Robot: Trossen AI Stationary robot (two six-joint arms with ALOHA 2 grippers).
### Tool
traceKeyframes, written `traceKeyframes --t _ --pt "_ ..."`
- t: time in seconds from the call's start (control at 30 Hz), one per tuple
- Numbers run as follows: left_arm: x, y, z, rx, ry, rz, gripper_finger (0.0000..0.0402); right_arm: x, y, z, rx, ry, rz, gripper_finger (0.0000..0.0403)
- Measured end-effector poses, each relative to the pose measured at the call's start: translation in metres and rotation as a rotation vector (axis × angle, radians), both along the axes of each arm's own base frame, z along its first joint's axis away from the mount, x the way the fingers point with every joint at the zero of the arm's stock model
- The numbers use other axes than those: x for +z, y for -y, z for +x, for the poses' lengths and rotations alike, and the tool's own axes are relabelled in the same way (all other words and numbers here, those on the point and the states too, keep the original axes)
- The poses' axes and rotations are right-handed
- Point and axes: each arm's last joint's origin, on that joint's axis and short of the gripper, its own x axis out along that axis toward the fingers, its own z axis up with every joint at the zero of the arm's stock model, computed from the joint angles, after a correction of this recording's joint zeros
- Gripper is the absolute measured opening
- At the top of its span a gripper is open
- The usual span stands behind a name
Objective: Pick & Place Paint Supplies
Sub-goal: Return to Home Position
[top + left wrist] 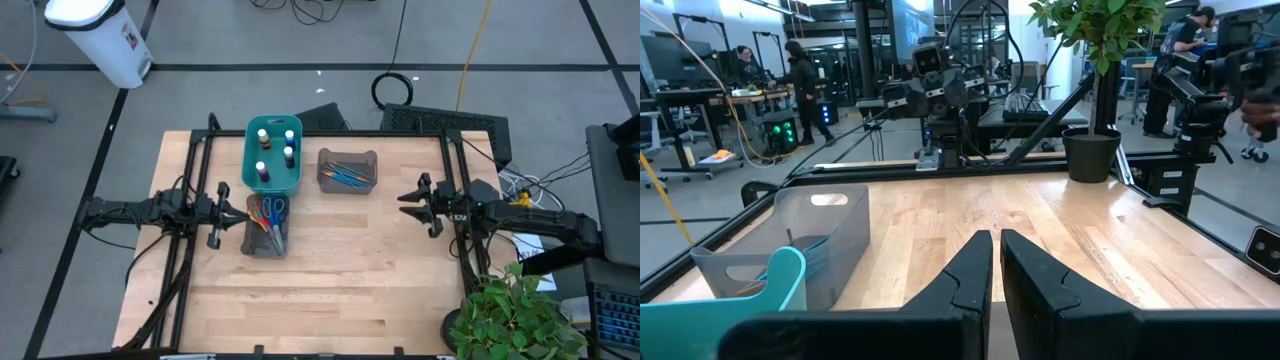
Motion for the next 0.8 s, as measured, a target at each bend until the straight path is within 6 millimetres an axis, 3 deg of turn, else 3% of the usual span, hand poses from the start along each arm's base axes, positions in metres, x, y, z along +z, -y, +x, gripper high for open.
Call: traceKeyframes --t 0.8 --pt "0.0 0.0 0.0 0.0 0.0 0.0 0.0033 -0.016 0.001 0.0 -0.023 -0.119 -0.11 0.0137"
